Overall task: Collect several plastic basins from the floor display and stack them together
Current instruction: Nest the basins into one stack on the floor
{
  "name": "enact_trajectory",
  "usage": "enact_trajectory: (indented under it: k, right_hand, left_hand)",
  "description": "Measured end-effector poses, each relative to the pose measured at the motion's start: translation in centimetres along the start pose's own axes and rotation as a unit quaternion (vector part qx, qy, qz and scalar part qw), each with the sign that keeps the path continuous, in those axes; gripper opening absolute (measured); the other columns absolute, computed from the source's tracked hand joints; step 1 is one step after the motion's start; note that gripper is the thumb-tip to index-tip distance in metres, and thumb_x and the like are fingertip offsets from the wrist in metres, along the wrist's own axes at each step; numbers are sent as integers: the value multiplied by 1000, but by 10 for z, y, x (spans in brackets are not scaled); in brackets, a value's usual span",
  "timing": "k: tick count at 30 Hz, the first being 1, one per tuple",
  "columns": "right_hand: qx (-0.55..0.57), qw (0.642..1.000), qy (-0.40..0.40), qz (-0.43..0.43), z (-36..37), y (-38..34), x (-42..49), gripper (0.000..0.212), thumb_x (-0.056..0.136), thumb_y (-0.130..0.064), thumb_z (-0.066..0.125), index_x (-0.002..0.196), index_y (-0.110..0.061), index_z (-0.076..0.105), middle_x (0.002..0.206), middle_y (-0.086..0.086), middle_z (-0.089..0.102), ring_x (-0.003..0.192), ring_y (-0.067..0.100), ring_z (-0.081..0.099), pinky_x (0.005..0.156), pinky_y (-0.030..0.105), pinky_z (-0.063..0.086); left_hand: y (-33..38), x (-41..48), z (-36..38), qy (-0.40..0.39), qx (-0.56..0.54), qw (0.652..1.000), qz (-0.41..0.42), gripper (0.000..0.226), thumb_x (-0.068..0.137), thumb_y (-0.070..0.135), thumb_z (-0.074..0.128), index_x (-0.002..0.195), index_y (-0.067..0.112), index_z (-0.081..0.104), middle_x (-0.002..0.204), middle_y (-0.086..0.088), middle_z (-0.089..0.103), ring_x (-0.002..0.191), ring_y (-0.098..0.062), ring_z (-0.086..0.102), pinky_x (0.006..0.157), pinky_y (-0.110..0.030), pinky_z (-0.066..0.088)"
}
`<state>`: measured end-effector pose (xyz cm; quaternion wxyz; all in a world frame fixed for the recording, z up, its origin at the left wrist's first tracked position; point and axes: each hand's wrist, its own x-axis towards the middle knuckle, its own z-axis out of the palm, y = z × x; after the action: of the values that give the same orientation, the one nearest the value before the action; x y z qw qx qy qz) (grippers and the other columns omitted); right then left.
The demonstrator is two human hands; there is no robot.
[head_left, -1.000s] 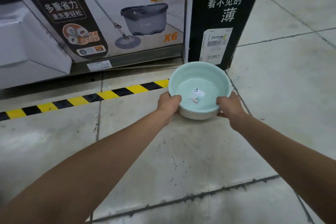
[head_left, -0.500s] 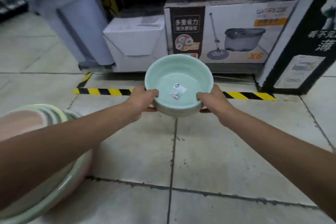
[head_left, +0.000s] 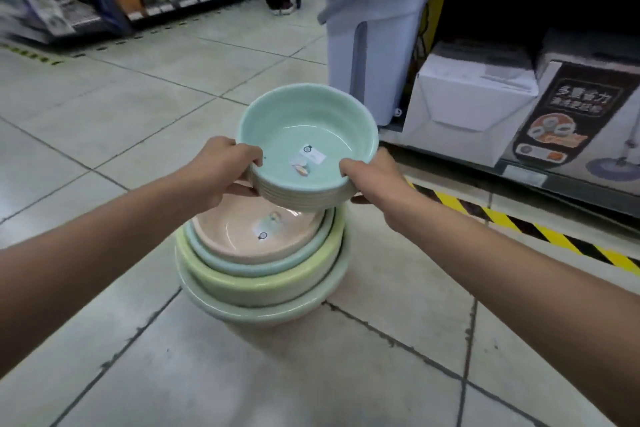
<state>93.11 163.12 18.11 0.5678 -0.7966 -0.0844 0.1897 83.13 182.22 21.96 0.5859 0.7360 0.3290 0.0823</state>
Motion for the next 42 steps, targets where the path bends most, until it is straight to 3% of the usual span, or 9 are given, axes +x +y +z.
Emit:
enact_trajectory:
  k: [7, 11, 15, 19, 22, 26, 29, 35, 42]
  right_hand:
    - [-55, 998, -24, 26, 68, 3, -8, 72, 51, -42, 58, 121, -22, 53, 107, -3, 68, 99, 21, 66, 84, 41, 58]
    - [-96, 995, -19, 23, 84, 17, -11, 68, 49, -44, 57, 114, -28, 58, 108, -4, 67, 104, 21, 62, 89, 42, 55]
    - [-94, 995, -27, 26, 83, 21, -11, 65, 49, -39, 58, 113, -25, 60, 106, -4, 69, 99, 19, 65, 83, 37, 56]
    - [-102, 994, -33, 31, 89, 20, -12, 65, 52, -39, 60, 116, -26, 57, 106, -3, 69, 98, 19, 65, 85, 38, 56]
    - [-115, 992, -35, 29, 94, 24, -12, 50, 57, -35, 60, 106, -28, 60, 101, -3, 70, 95, 19, 66, 85, 41, 58]
    - [-115, 993, -20, 18, 99, 39, -5, 66, 49, -43, 62, 114, -31, 57, 109, -4, 67, 103, 20, 64, 89, 45, 57]
    - [-92, 996, -12, 13, 99, 41, -6, 72, 49, -40, 63, 120, -32, 52, 113, -6, 64, 107, 19, 63, 90, 44, 56]
    - [-71, 996, -35, 29, 101, 28, -8, 53, 66, -18, 62, 116, -33, 53, 110, -7, 67, 105, 17, 63, 89, 36, 54]
    - [-113, 993, -22, 21, 101, 30, -9, 64, 56, -41, 62, 120, -37, 54, 112, -11, 67, 105, 14, 64, 94, 43, 54]
  left_hand:
    - [-50, 8, -59, 38, 16, 999, -13, 19, 77, 5, 57, 91, -4, 64, 80, -14, 60, 71, -27, 61, 71, -38, 59]
    - [-76, 4, -64, 41, 60, 997, -32, 23, 72, 18, 59, 89, 5, 68, 80, -8, 65, 67, -25, 60, 63, -30, 49]
    - [-85, 11, -64, 91, 123, 988, -15, 33, 56, 39, 59, 80, 19, 67, 115, -11, 60, 96, -31, 63, 83, -42, 56]
    - [-96, 14, -66, 48, 110, 992, -33, 67, 42, 44, 57, 97, 6, 66, 113, -19, 64, 83, -31, 67, 62, -34, 53]
    - [-101, 9, -66, 64, 93, 993, -28, 55, 55, 35, 60, 103, 10, 56, 111, -15, 63, 89, -33, 67, 74, -44, 57]
    - [-105, 11, -61, 82, 80, 993, 9, 48, 72, 26, 57, 115, 24, 36, 113, -6, 56, 96, -26, 62, 84, -47, 54]
    - [-110, 18, -61, 49, 96, 994, 12, 51, 68, 29, 52, 118, 26, 39, 107, 2, 59, 103, -27, 60, 97, -52, 48]
    - [-99, 32, -62, 28, 106, 993, -35, 46, 63, 24, 46, 108, 18, 40, 112, -4, 52, 132, -32, 44, 109, -59, 34]
    - [-114, 44, -69, -5, 114, 993, 5, 51, 63, 35, 52, 112, 25, 44, 113, 0, 56, 125, -30, 51, 106, -60, 38]
